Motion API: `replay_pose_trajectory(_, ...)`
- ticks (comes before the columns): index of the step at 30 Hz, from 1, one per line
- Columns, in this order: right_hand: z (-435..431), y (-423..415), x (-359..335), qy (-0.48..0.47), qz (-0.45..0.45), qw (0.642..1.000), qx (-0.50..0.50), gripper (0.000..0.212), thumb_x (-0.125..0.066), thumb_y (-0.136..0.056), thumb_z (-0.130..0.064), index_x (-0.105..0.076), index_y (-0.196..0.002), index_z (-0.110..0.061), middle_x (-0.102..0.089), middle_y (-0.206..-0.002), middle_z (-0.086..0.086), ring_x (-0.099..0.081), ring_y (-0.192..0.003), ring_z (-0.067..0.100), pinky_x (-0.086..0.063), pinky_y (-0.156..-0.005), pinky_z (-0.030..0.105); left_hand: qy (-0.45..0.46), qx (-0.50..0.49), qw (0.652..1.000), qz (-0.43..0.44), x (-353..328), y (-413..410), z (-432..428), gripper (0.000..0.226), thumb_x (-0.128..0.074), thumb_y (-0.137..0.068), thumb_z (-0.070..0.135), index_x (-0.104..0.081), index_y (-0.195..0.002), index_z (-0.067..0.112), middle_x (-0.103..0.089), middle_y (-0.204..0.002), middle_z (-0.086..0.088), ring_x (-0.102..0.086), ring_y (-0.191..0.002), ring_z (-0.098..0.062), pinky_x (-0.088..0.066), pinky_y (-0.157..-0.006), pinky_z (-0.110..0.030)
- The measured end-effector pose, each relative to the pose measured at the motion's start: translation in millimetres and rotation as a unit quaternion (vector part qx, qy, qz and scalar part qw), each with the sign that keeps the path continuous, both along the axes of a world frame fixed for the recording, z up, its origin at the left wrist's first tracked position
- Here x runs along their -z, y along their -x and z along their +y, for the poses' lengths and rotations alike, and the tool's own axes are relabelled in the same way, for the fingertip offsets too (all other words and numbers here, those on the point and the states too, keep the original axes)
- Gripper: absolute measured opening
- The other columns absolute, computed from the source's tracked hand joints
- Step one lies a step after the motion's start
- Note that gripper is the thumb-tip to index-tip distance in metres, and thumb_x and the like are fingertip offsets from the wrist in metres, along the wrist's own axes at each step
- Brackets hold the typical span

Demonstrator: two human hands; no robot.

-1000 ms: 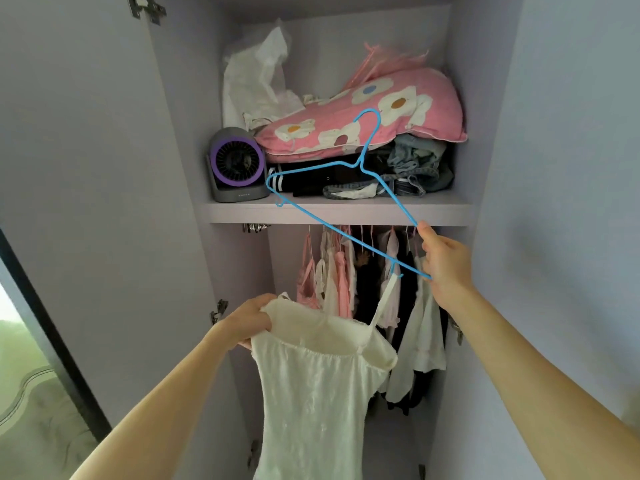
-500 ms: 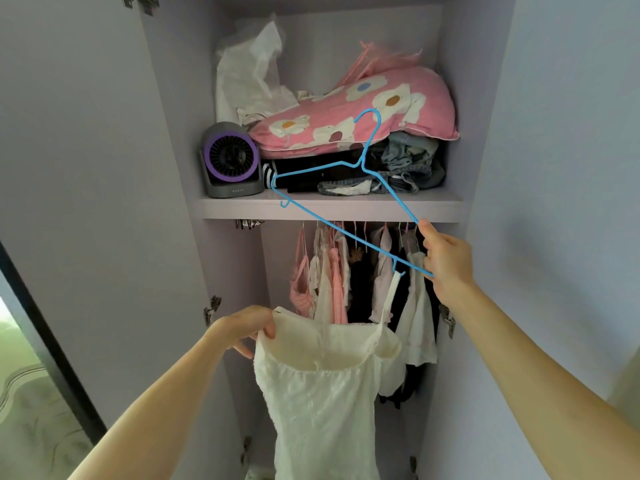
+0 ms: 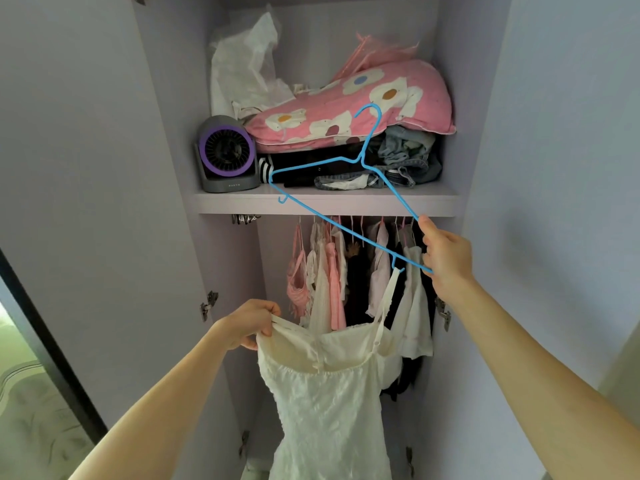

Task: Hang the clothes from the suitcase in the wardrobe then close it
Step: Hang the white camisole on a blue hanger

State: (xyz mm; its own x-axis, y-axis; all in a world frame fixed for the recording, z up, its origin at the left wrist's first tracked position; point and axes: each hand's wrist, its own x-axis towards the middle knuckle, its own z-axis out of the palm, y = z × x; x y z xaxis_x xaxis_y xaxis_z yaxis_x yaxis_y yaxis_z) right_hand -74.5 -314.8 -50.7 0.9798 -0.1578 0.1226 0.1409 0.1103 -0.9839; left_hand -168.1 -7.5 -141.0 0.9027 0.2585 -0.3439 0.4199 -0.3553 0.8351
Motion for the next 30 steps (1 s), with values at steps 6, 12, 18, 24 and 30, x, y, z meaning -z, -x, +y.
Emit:
replay_pose_trajectory(6,-4,-3,4,-0.006,0.004,1.0,-0.005,0.044,-0.069,-0.088,-0.048,-0.056,-0.067,-0.012,-0.055,-0.081,0.003,-0.038,-0.059,0.013,-0.042,-0.068,0.03,0.075,0.033,0.996,0.022,-1,-4,5,0.044,-0.037,-0.088,-0.016,-0.062,-0.062,0.009,-0.067,-0.118,-0.02,-0.065,-0.101,-0.03,-0.06,-0.084,-0.043)
replay_pose_trajectory(12,-6,-8,11,-0.006,0.002,1.0,-0.008,0.038,-0.071,-0.086,-0.049,-0.057,-0.081,-0.014,-0.043,-0.084,0.008,-0.029,-0.06,0.014,-0.034,-0.065,0.031,0.142,-0.002,0.99,-0.015,-18,-4,13,0.03,-0.035,-0.082,-0.021,-0.059,-0.083,-0.002,-0.065,-0.114,-0.016,-0.071,-0.094,-0.026,-0.061,-0.073,-0.036)
replay_pose_trajectory(18,1,-3,17,0.007,-0.005,1.0,-0.022,0.061,-0.071,-0.089,-0.043,-0.038,-0.041,-0.024,-0.035,-0.049,-0.006,-0.025,-0.047,0.012,-0.028,-0.052,0.026,0.105,-0.1,0.979,-0.141,-30,-13,18,0.031,-0.053,-0.087,-0.014,-0.056,-0.069,0.012,-0.071,-0.106,0.003,-0.072,-0.077,-0.013,-0.053,-0.061,-0.022)
replay_pose_trajectory(24,3,1,9,-0.015,0.005,0.998,-0.059,0.054,-0.072,-0.088,-0.04,-0.038,-0.05,-0.022,-0.033,-0.048,-0.011,-0.021,-0.047,0.011,-0.02,-0.05,0.027,-0.001,-0.196,0.947,-0.253,-37,-25,28,0.024,-0.072,-0.087,0.009,-0.054,-0.072,0.016,-0.066,-0.071,-0.008,-0.052,-0.055,-0.022,-0.039,-0.047,-0.023)
replay_pose_trajectory(30,-16,1,9,-0.005,-0.01,0.993,-0.121,0.054,-0.07,-0.09,-0.034,-0.033,-0.054,-0.018,-0.025,-0.056,0.0,-0.017,-0.043,0.012,-0.016,-0.045,0.025,-0.046,-0.297,0.942,-0.147,-60,-22,49,0.056,-0.077,-0.075,0.063,-0.047,-0.07,0.015,-0.05,-0.066,-0.004,-0.046,-0.053,-0.022,-0.043,-0.054,-0.027)
